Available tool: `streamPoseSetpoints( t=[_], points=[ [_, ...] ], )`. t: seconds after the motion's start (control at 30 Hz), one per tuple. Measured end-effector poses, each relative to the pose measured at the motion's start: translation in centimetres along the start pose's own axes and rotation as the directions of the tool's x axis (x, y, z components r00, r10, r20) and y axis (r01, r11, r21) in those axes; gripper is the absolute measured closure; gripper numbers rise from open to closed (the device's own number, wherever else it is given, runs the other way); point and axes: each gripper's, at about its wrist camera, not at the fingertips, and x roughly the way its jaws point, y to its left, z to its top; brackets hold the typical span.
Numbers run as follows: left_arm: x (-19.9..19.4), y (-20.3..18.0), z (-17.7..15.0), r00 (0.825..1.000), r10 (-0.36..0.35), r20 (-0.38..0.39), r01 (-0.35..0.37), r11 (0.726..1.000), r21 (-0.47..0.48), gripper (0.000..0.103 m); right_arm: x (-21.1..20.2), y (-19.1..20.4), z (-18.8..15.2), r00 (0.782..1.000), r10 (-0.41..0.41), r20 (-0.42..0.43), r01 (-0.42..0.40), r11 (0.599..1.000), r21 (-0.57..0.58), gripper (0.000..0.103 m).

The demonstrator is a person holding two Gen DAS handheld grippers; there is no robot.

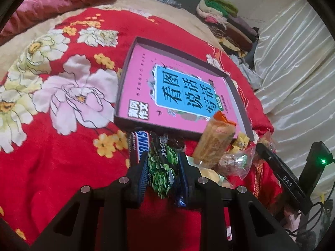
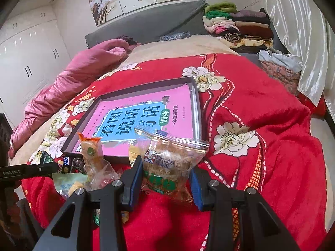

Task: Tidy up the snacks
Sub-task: 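Carry the green candy onto the tray with the left tool while the right tool carries the pastry bag there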

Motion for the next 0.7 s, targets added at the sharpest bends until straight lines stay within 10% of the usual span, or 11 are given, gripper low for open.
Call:
streamPoseSetpoints(
  t=[0.7],
  points=[
    [-2.6, -0.3, 3.3, 0.992, 0.001, 0.125, 0.001, 1.000, -0.010, 0.075, 0.0, 0.2, 2.4, 0.997, 0.039, 0.062, -0.037, 0.999, -0.028, 0.062]
  ],
)
